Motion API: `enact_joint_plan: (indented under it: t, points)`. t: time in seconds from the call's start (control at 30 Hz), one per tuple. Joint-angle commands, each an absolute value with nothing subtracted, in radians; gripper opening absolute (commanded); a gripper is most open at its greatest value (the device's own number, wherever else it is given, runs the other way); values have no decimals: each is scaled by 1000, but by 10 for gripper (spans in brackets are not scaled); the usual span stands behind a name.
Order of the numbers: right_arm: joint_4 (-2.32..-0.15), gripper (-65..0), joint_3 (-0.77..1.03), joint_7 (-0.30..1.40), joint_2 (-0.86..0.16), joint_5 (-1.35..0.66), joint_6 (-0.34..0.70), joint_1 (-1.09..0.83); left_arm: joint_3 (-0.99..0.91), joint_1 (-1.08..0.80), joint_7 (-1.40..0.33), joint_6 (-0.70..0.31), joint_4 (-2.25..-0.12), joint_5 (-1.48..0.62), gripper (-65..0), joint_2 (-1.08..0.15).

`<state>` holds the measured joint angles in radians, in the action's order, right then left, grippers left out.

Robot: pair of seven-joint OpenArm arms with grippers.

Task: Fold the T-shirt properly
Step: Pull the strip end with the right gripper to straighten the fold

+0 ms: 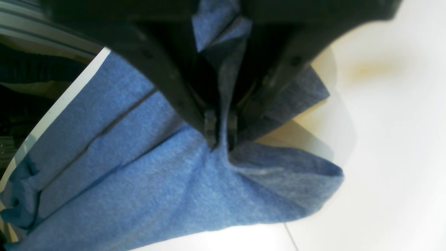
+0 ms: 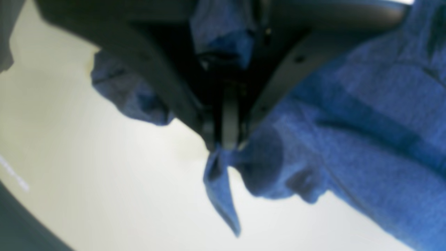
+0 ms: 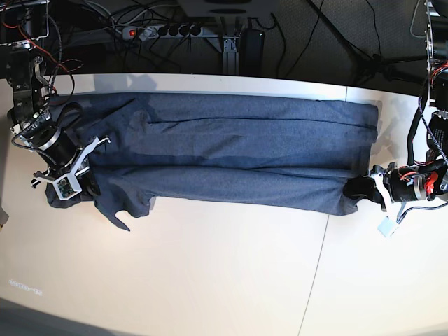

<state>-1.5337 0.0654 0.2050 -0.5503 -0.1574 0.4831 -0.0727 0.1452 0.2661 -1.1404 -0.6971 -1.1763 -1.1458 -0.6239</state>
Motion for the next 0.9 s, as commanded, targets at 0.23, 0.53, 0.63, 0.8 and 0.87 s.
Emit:
enact_joint_plan:
  t: [0.23,0.53,0.63,0.8,0.87]
  points:
    - [-1548,-650,78,218,-567,-124,529,-112,138,290,-1126,-698,-1191,-1170,-650,-646]
    - [-1549,-650,78,211,-569,-60,527,-147,138,290,-1057,-698,-1191,-1111,-650,-646]
    - [-1549,-650,78,210,-570,-60,527,-147,138,290,-1051,-698,-1191,-1095,-650,-646]
    - [-1548,-484,78,210,-570,-71,527,-147,138,291,-1050,-698,-1191,-1082,-650,-646]
    - [-1548,-304,78,210,-570,-73,528,-147,138,291,-1050,-698,-1191,-1080,-650,-646]
